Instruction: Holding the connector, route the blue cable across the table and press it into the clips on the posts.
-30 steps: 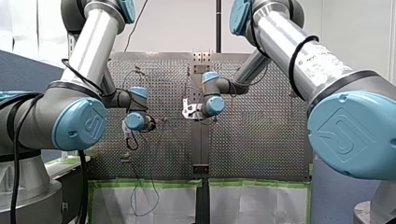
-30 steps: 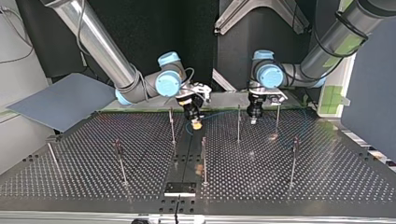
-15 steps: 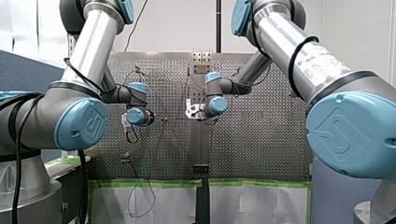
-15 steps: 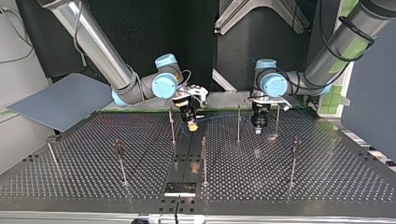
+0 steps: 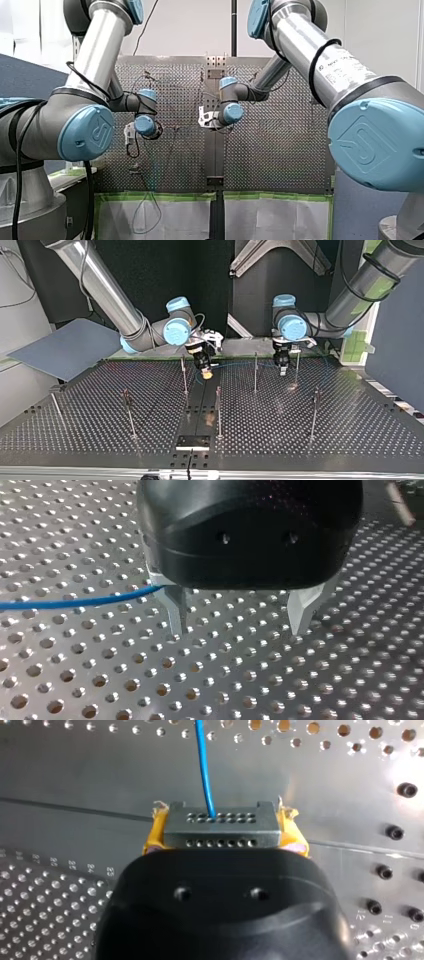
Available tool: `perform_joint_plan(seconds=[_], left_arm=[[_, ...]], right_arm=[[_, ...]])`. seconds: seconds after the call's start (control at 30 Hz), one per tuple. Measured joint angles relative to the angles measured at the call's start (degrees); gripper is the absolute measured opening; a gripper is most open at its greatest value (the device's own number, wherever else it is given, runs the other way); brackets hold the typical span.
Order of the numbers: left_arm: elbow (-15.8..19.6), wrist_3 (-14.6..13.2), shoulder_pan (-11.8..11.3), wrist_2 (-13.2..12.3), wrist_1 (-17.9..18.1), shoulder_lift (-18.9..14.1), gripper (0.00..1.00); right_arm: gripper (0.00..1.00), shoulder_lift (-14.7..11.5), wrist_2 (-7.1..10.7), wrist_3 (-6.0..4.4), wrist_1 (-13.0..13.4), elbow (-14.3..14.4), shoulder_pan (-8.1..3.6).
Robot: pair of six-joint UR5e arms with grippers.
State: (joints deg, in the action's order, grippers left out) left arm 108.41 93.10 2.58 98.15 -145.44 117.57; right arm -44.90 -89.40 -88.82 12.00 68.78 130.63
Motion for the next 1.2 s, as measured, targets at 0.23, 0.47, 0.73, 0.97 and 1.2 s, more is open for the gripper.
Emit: perform_joint_plan(seconds=[0.23,0.47,0.73,0.97,1.2], left_arm=[[3.3,-0.7,1.6,0.6,-0.2,-3.1,1.0],[6.6,2.3,4.7,2.7,2.7,-6.4,1.0],[10.6,5.6,8.7,6.7,2.6,-10.4,1.0],[13.1,5.8,12.8,10.7,1.0,-14.5,1.0],[13.3,7.2,15.9,9.8,2.6,-17.4,1.0]], right_arm=[[0.0,0.0,-0.07,0.17,-0.4,0.0,0.29],[0.0,0.0,-0.05,0.29,-1.3,0.0,0.59],[0.0,0.0,-0.05,0.33,-1.7,0.0,0.25],[0.0,-0.2,-0.11,0.66,-1.7,0.0,0.17],[0.0,-0.5,-0.28,1.05,-1.8,0.0,0.22]])
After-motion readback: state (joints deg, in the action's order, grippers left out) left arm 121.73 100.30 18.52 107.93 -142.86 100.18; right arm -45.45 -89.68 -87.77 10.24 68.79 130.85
